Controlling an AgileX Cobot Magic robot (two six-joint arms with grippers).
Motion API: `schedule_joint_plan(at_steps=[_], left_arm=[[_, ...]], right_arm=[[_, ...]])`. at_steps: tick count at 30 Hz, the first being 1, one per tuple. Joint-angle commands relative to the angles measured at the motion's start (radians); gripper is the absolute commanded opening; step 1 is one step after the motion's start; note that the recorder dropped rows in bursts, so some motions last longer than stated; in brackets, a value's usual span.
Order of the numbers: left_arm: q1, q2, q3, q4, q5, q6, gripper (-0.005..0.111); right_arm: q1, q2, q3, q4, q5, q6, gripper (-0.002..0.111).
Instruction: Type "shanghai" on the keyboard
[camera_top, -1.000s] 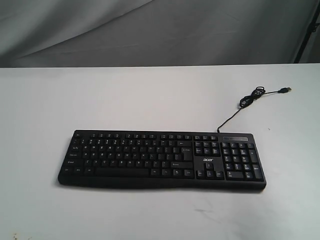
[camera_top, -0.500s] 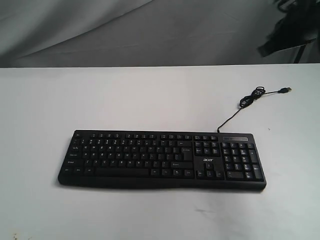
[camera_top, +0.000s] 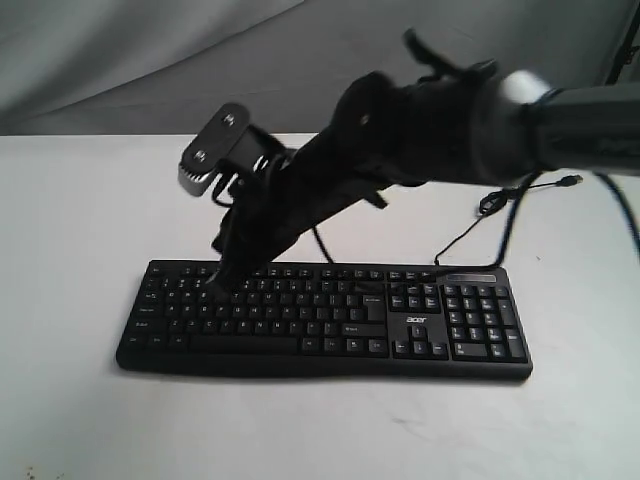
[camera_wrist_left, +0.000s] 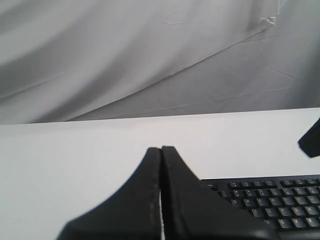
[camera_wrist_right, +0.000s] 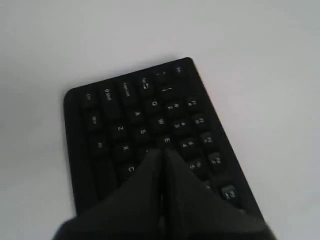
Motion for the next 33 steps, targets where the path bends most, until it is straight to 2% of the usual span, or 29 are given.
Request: schedule_joint_plan(at_steps=[1,3,6,12,33], left_arm=[[-0.006,-0.002,0.002,0.0,-0.006,-0.003,0.0],[-0.006,-0.002,0.002,0.0,-0.006,-0.003,0.0],[-0.006,-0.002,0.002,0.0,-0.006,-0.003,0.0],[-0.006,-0.002,0.002,0.0,-0.006,-0.003,0.0],[-0.006,-0.002,0.002,0.0,-0.006,-0.003,0.0]], right_arm=[[0.039,0.138,-0.19,-0.004,0.062,0.07,0.0],[0.047,0.202,-0.288,-0.011,0.135,0.093,0.0],[0.061,0.265,-0.349,-0.063,0.154,0.147,0.0],[0.083,0.296,-0.349,-0.135,0.158,0.172,0.0],[0.095,0.347,-0.349,-0.182,0.092,0.187,0.0]])
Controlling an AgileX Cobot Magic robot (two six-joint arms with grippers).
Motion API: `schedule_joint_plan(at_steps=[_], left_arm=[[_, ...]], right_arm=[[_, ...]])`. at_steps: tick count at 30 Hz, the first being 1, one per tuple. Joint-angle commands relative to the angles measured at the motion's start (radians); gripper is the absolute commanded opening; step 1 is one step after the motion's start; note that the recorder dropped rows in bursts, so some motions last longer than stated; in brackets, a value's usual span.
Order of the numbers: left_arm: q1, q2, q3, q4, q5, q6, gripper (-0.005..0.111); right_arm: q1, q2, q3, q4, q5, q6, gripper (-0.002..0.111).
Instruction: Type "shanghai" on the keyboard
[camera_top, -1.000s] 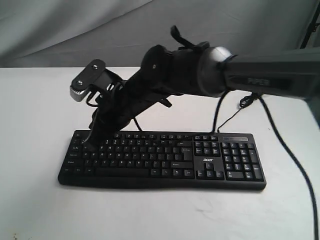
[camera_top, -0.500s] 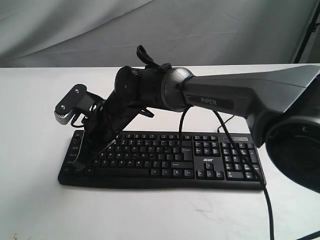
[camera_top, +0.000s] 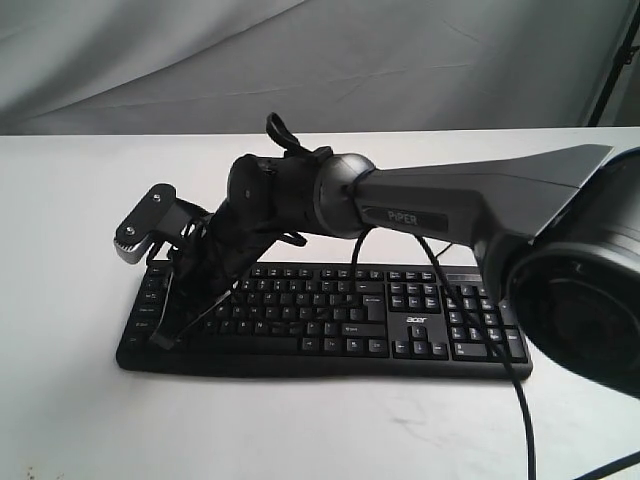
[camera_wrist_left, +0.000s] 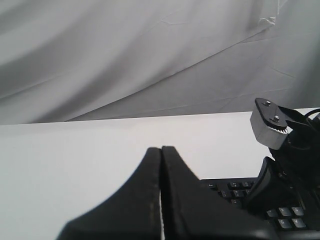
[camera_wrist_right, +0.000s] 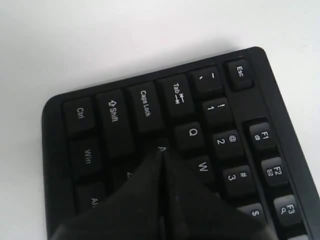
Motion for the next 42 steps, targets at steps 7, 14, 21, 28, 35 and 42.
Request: schedule_joint_plan(at_steps=[7,14,21,28,35,42], left_arm=[[-0.006,-0.002,0.002,0.0,-0.006,-0.003,0.0],[-0.006,-0.002,0.002,0.0,-0.006,-0.003,0.0],[-0.006,-0.002,0.002,0.0,-0.006,-0.003,0.0],[-0.006,-0.002,0.002,0.0,-0.006,-0.003,0.0],[-0.006,-0.002,0.002,0.0,-0.006,-0.003,0.0],[-0.006,-0.002,0.002,0.0,-0.006,-0.003,0.0]], right_arm=[[0.002,-0.003,-0.011,-0.029,-0.016,0.02,0.0],[0.002,-0.015,-0.011,-0.048,0.011,0.02,0.0],[-0.014,-0.168,0.088,-0.24,0.077,0.199,0.0],[-0.064,-0.255,0.335,-0.166,-0.093,0.192,0.0],[-0.069,-0.252,0.378,-0.103,-0.16,0.133,0.0],[-0.069,-0.229,0.378,-0.022,-0.18,0.061,0.0]])
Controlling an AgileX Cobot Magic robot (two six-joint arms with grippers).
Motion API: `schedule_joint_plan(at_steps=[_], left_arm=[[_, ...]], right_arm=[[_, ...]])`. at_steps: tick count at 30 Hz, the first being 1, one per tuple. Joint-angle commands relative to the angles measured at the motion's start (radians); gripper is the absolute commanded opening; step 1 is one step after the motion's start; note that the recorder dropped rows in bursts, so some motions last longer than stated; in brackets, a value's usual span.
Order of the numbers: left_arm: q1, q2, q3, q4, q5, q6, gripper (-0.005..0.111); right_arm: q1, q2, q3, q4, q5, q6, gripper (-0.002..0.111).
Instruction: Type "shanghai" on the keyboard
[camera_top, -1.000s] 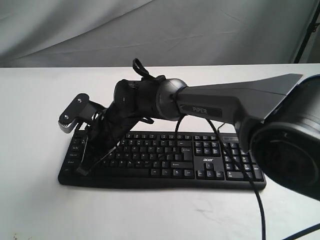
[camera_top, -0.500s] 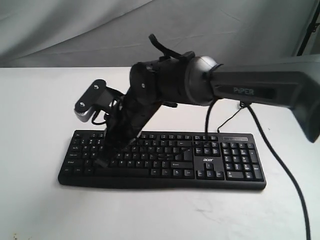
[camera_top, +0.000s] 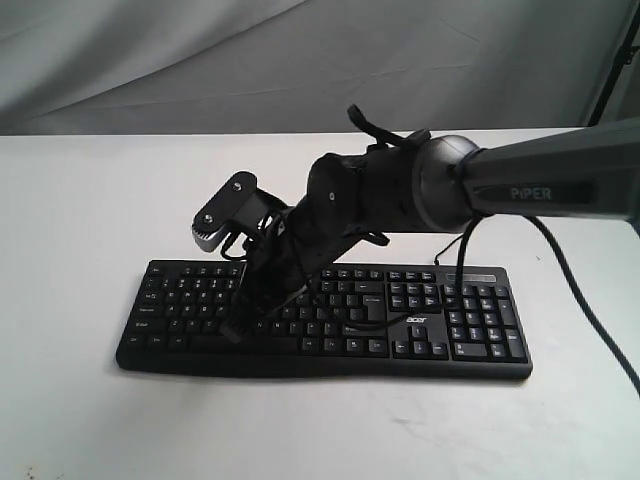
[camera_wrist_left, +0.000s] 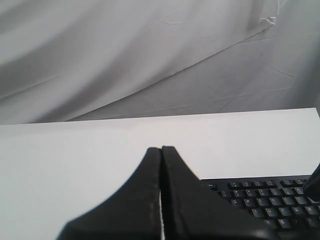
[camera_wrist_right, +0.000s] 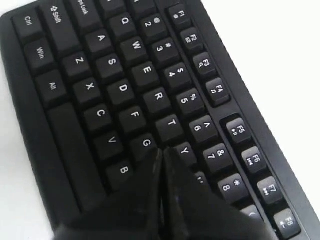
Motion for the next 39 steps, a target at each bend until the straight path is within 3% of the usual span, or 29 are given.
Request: schedule_joint_plan(at_steps=[1,29,39], left_arm=[[-0.006,-0.002,0.002,0.0,-0.006,-0.003,0.0],[-0.006,-0.002,0.002,0.0,-0.006,-0.003,0.0],[-0.006,-0.002,0.002,0.0,-0.006,-0.003,0.0]], right_arm=[[-0.004,0.017,0.003,0.066,-0.022,-0.062,0.0],[-0.016,0.059,-0.003,0.078,-0.037,-0.068,0.0],[0.044,0.111,-0.253,0.06,0.081,-0.068,0.0]])
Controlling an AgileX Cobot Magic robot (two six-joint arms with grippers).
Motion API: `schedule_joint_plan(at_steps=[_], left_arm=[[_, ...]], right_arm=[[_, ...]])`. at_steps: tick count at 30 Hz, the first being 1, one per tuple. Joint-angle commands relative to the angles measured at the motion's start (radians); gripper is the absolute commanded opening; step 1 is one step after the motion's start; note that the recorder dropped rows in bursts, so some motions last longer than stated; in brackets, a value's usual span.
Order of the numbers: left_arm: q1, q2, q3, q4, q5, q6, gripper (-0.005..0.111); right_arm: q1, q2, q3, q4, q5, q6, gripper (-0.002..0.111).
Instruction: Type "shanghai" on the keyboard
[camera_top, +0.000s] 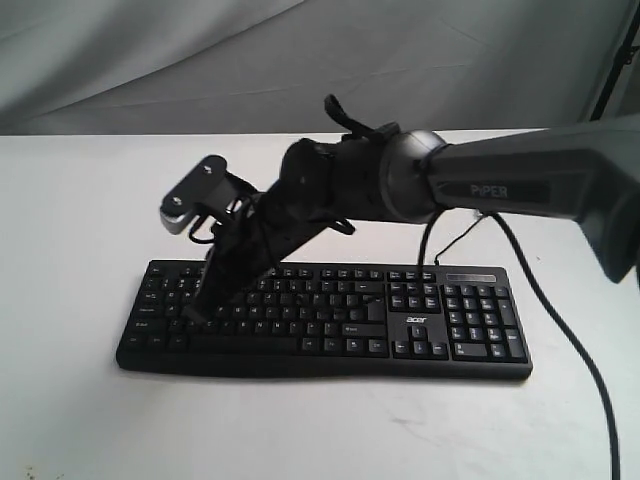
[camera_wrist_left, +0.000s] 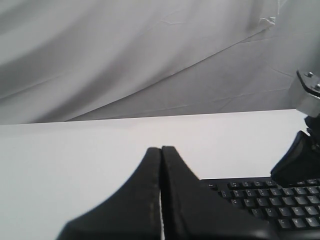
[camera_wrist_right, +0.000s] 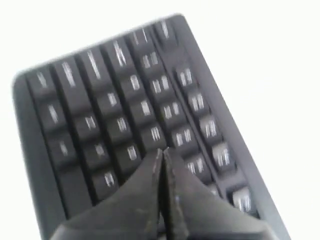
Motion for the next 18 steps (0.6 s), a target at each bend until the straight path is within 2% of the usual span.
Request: schedule_joint_plan(at_steps=[1,8,18], left_arm=[[-0.006,-0.002,0.002,0.0,-0.006,-0.003,0.0],[-0.006,-0.002,0.002,0.0,-0.006,-0.003,0.0],[-0.006,-0.002,0.002,0.0,-0.006,-0.003,0.0]], right_arm=[[0.026,0.062,-0.136,-0.012,0.083,-0.009,0.0],[0.047,0.165,-0.255,-0.012,0.146,-0.006,0.0],[0.057,0.183,-0.267,-0.001,0.124,-0.01,0.0]])
